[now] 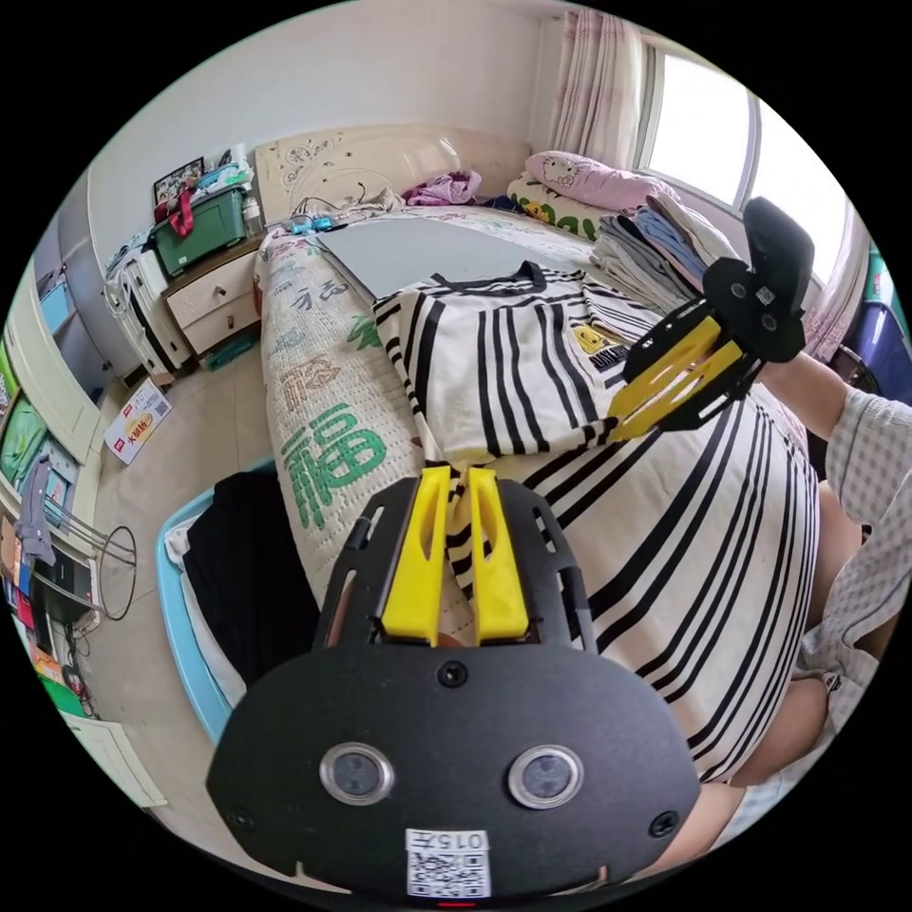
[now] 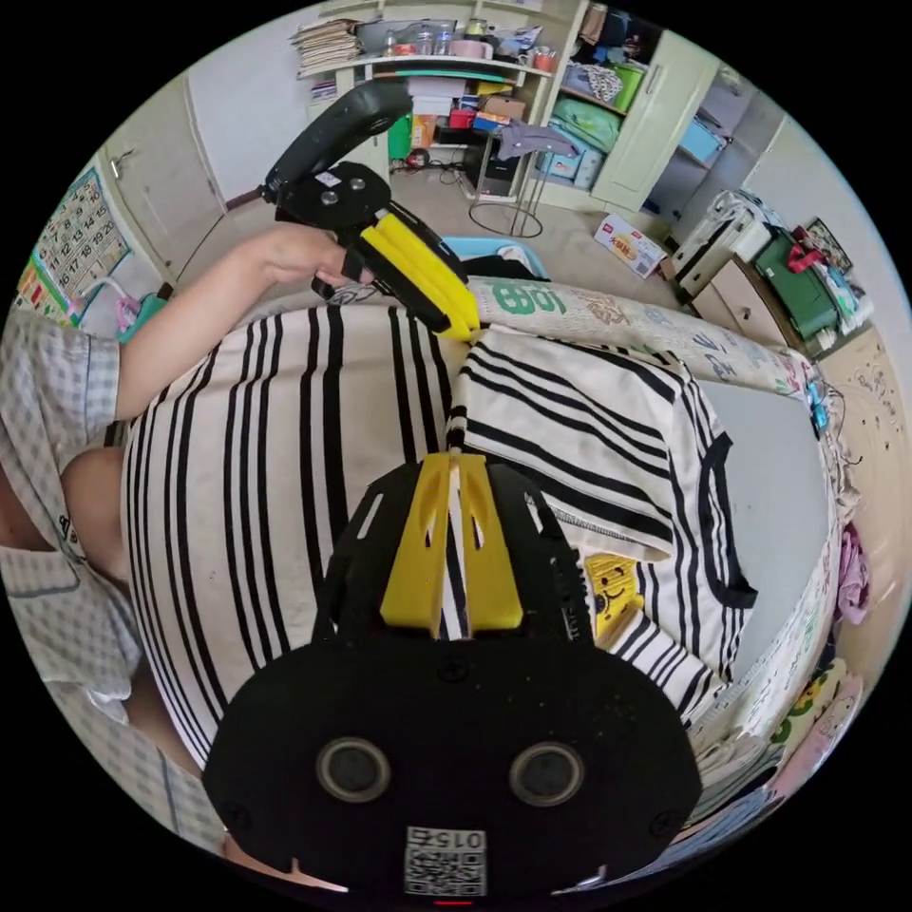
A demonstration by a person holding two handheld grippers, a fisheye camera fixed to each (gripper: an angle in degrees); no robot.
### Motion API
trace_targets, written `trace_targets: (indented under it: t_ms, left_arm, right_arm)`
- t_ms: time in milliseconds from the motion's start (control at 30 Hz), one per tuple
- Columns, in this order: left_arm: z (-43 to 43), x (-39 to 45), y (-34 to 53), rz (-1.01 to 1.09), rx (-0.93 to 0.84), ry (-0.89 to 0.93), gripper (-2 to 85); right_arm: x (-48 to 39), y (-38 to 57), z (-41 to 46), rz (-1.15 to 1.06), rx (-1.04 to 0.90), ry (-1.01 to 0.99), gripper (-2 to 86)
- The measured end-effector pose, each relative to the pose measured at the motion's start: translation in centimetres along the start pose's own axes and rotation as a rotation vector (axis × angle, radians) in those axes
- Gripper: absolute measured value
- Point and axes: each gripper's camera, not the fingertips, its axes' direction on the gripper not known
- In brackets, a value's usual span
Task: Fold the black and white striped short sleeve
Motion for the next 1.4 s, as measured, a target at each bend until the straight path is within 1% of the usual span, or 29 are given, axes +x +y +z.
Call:
trace_targets:
  t_ms: [67,167,267,333,433,500,567,600,667,800,833,867,933,1000,1100,1333,1400]
  left_arm:
    - [-0.2,0.2,0.0,0.010,0.004,0.011,2.1]
    - [0.0,0.8,-0.4,0.028,-0.025,0.022,2.2]
    - [-0.5,1.3,-0.6,0.035,-0.036,0.002,3.3]
    - [-1.4,1.2,-0.5,0.024,-0.038,-0.002,4.4]
    - [-4.2,2.0,-0.7,0.040,0.039,0.051,6.1]
    - [-6.0,4.5,-1.3,0.149,0.135,0.167,7.2]
    - [-6.1,7.0,-2.0,0.259,0.163,0.245,8.2]
    - [-5.6,8.6,-2.5,0.323,0.142,0.264,8.9]
    - [-4.4,10.2,-3.1,0.374,0.102,0.253,9.6]
    - [-2.9,11.3,-3.8,0.381,0.060,0.246,7.8]
    - [-2.8,11.4,-3.9,0.378,0.058,0.244,7.2]
    - [-2.7,11.4,-4.0,0.375,0.061,0.242,5.7]
    - [-2.8,11.5,-4.1,0.372,0.073,0.249,3.1]
    - [-2.7,11.7,-4.4,0.364,0.071,0.246,0.8]
    - [-2.3,12.0,-4.7,0.378,0.035,0.249,-0.2]
    - [-2.6,11.9,-4.8,0.393,0.008,0.244,-0.6]
    - [-3.0,11.5,-4.8,0.390,0.007,0.252,-0.6]
  right_arm:
    - [-0.2,0.7,-1.1,0.018,0.020,-0.043,0.3]
    - [-0.5,1.0,-1.1,0.030,-0.010,-0.068,0.9]
    - [0.2,1.2,-2.6,0.066,0.018,-0.136,3.7]
    - [1.2,2.0,-4.7,0.103,0.076,-0.143,6.1]
    - [3.7,3.7,-7.5,0.200,0.120,0.022,6.7]
    - [6.0,4.7,-7.6,0.271,0.064,0.167,7.2]
    - [7.3,4.9,-7.1,0.299,0.013,0.211,7.7]
    - [7.8,4.9,-6.9,0.310,-0.002,0.220,8.0]
    - [8.2,4.6,-6.7,0.312,-0.015,0.220,8.1]
    - [8.2,3.7,-7.2,0.320,-0.011,0.229,6.7]
    - [8.2,3.7,-7.4,0.320,-0.006,0.224,4.8]
    - [8.2,3.7,-8.0,0.327,0.005,0.226,1.1]
    - [8.2,3.9,-8.8,0.343,0.011,0.226,-0.2]
    - [8.5,4.6,-10.1,0.385,0.029,0.197,-0.8]
    - [8.6,5.1,-11.5,0.417,0.037,0.193,-1.0]
    - [8.5,5.4,-13.5,0.434,0.002,0.184,-0.9]
    - [8.7,5.8,-14.7,0.452,0.021,0.165,-0.7]
